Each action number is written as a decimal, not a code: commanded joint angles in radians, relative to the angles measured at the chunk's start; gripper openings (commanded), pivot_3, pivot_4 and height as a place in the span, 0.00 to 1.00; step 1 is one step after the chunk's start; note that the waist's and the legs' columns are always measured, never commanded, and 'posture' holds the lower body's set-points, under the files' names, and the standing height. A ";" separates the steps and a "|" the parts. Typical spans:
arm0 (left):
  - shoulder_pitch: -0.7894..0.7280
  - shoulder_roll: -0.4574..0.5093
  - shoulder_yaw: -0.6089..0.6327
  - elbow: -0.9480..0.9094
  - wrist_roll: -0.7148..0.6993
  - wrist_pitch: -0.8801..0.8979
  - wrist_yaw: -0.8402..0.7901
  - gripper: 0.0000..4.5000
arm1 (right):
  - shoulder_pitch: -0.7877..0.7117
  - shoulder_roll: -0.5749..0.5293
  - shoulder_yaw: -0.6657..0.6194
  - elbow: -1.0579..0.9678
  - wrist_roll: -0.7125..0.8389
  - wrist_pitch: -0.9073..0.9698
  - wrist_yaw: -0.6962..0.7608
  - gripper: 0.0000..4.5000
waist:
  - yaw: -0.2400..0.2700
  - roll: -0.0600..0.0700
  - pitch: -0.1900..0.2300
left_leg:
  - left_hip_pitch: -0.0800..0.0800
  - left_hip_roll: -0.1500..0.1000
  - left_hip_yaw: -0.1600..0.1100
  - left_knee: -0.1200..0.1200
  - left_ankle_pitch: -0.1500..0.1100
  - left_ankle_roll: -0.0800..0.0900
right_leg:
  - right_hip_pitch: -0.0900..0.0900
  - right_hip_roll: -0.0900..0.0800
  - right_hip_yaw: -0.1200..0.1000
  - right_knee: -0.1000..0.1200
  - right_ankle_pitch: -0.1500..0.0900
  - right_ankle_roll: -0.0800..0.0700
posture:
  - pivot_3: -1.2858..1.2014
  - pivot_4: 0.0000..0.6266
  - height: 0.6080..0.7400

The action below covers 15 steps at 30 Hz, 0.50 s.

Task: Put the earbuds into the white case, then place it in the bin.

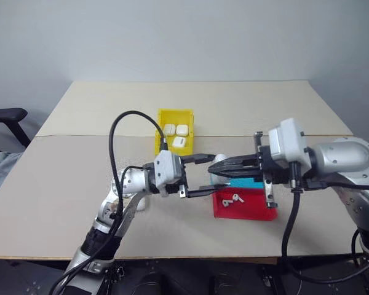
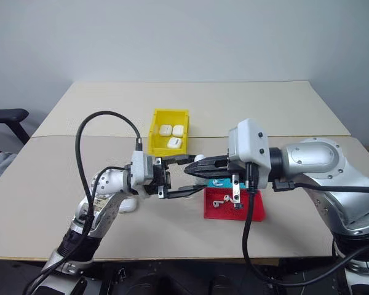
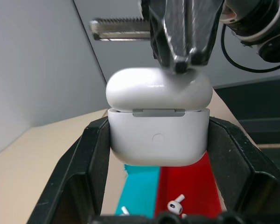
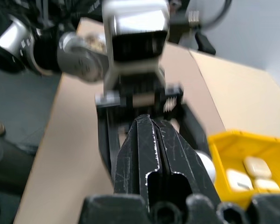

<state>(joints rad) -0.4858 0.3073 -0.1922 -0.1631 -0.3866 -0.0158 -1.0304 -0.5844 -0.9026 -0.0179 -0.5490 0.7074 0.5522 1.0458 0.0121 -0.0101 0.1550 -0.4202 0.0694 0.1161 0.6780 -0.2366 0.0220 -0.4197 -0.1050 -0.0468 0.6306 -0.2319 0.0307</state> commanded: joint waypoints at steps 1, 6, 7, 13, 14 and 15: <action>-0.007 -0.016 0.031 -0.047 -0.032 -0.037 0.016 0.62 | -0.002 -0.009 -0.045 0.005 0.010 -0.003 0.005 0.01 | 0.000 0.000 0.000 | 0.000 0.000 0.000 0.000 0.000 0.000 | 0.000 0.000 0.000 0.000 0.000 0.000 | 0.52 0.24 1.00; -0.003 -0.022 0.036 -0.021 -0.001 -0.053 0.037 0.62 | -0.016 0.014 -0.094 0.007 0.047 -0.013 -0.015 0.01 | 0.000 0.000 0.000 | 0.000 0.000 0.000 0.000 0.000 0.000 | 0.000 0.000 0.000 0.000 0.000 0.000 | 0.52 0.24 1.00; -0.003 -0.023 0.039 -0.012 0.013 -0.057 0.050 0.62 | -0.019 0.023 -0.115 0.010 0.069 -0.011 -0.025 0.01 | -0.001 0.000 0.000 | 0.000 0.000 0.000 0.000 0.000 0.000 | 0.000 0.000 0.000 0.000 0.000 0.000 | 0.52 0.24 1.00; -0.175 -0.097 0.053 0.119 0.356 0.013 0.455 0.62 | 0.021 0.044 -0.217 0.020 0.095 0.025 -0.153 0.01 | 0.014 -0.001 0.001 | 0.000 0.000 -0.001 0.001 0.000 0.000 | 0.002 0.000 -0.001 0.000 0.001 0.000 | 0.52 0.24 1.00; -0.228 -0.085 0.043 0.145 0.400 0.102 0.485 0.62 | 0.039 0.047 -0.220 0.018 0.090 0.029 -0.171 0.01 | 0.015 -0.001 0.000 | 0.000 -0.001 -0.001 0.001 0.000 0.000 | 0.002 0.000 -0.002 0.000 0.001 0.001 | 0.52 0.24 1.00; -0.262 -0.084 0.042 0.167 0.421 0.157 0.510 0.62 | 0.055 0.050 -0.222 0.016 0.087 0.029 -0.180 0.01 | 0.016 -0.001 0.000 | -0.001 -0.001 -0.001 0.001 0.000 0.000 | 0.002 0.000 -0.002 -0.001 0.001 0.001 | 0.52 0.24 1.00</action>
<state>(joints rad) -0.7049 0.2202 -0.1542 -0.0015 -0.0230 0.0588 -0.5865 -0.5395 -0.8572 -0.2100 -0.5218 0.7901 0.5737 0.8924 0.0282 -0.0114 0.1555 -0.4211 0.0684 0.1149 0.6788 -0.2366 0.0221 -0.4180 -0.1050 -0.0486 0.6298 -0.2312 0.0316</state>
